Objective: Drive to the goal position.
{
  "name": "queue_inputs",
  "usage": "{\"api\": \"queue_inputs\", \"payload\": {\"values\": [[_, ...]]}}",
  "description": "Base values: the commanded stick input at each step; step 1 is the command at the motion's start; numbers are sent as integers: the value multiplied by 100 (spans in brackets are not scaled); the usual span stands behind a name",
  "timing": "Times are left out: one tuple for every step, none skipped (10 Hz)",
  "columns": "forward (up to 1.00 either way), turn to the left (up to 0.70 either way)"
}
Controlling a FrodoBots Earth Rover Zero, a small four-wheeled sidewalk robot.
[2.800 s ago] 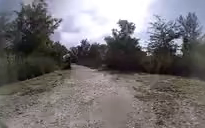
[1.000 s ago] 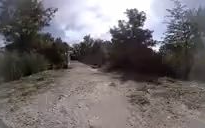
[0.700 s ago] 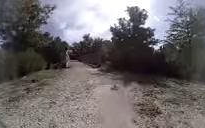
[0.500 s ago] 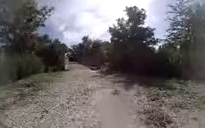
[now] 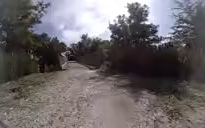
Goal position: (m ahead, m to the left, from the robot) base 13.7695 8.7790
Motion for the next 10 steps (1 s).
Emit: {"api": "queue_inputs", "payload": {"values": [[85,0],[85,0],[85,0],[85,0],[85,0],[85,0],[85,0],[85,0],[85,0],[85,0]]}}
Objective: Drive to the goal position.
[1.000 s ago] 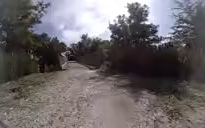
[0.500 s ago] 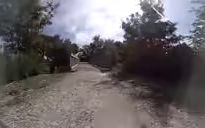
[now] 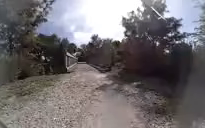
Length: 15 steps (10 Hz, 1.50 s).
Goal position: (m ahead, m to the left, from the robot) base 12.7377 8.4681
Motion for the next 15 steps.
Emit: {"api": "queue_inputs", "payload": {"values": [[85,0],[85,0],[85,24],[85,31],[85,26],[85,4],[85,0],[85,0],[85,0],[85,0],[85,0],[85,0],[85,0],[85,0],[85,0]]}}
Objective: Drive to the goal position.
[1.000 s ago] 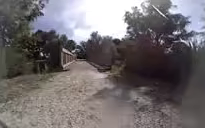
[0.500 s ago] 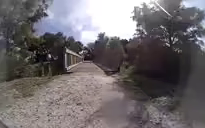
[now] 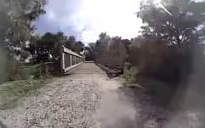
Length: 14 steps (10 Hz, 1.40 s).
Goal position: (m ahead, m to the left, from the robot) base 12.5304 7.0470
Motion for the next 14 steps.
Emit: {"api": "queue_inputs", "payload": {"values": [[85,0],[85,0],[85,2],[85,21],[85,27],[85,11],[85,0],[85,0],[85,0],[85,0],[85,0],[85,0],[85,0],[85,7]]}}
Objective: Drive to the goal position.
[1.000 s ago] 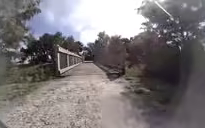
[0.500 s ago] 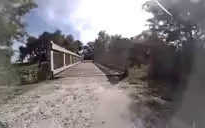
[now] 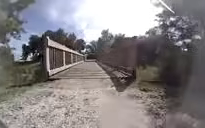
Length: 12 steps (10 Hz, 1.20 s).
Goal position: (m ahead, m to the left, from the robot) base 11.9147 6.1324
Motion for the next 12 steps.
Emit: {"api": "queue_inputs", "payload": {"values": [[85,28],[85,33],[85,4],[85,0],[85,0],[85,0],[85,0],[85,0],[85,0],[85,0],[85,22],[85,34]]}}
